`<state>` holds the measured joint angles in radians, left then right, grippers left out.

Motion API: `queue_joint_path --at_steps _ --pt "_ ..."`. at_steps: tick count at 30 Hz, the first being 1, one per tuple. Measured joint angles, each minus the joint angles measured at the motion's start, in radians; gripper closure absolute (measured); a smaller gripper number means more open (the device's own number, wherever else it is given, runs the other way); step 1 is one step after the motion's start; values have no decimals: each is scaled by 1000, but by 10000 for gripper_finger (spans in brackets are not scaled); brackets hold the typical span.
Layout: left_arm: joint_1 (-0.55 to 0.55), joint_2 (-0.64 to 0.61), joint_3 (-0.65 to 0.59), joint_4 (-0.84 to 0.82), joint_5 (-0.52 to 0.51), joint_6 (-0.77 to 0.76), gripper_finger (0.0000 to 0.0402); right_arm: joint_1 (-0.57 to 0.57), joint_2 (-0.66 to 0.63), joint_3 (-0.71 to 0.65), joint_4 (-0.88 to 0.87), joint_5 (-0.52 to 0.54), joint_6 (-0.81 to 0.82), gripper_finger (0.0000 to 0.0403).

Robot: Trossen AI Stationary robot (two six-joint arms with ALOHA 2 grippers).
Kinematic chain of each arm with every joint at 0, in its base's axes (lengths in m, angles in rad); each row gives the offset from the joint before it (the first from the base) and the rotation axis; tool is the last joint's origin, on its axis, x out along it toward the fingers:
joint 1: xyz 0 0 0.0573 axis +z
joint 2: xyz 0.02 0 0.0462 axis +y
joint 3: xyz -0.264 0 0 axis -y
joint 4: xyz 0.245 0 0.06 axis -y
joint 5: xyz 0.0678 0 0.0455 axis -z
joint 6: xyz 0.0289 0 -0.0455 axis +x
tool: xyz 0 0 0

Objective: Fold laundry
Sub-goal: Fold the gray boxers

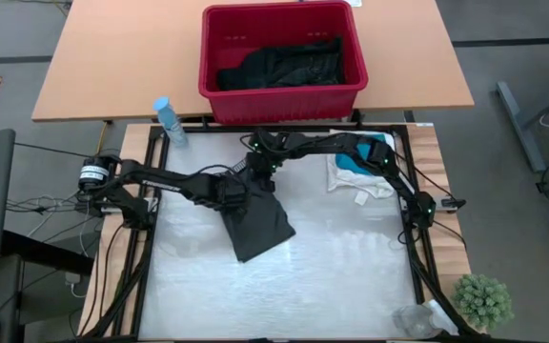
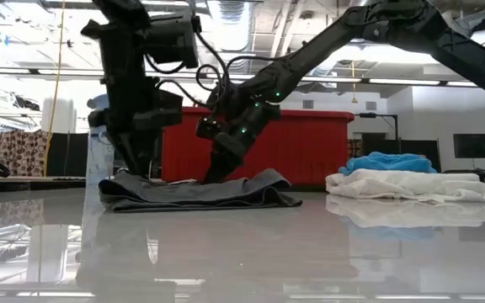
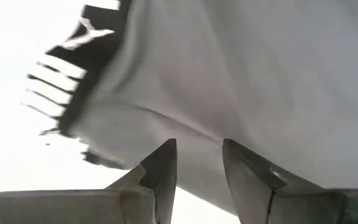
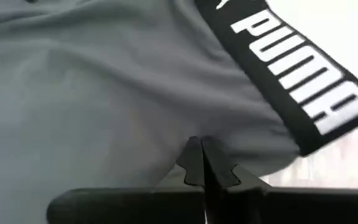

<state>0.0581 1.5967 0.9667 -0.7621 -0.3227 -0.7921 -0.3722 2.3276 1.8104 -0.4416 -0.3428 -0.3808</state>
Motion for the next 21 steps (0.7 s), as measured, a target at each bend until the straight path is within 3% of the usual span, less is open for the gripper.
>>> queue_joint_path --at_steps 4,8,17,21 --pt "-7 0 70 -138 -48 42 279 5 -1 0 -35 33 -2 392" --pt "-37 -1 101 -222 -164 32 278 12 -9 1 -70 74 26 392" --pt "-105 -1 103 -206 -310 -149 278 45 -13 1 -74 202 52 392" --pt "-148 -53 100 -186 -393 -267 278 52 -25 -1 -56 164 125 392"
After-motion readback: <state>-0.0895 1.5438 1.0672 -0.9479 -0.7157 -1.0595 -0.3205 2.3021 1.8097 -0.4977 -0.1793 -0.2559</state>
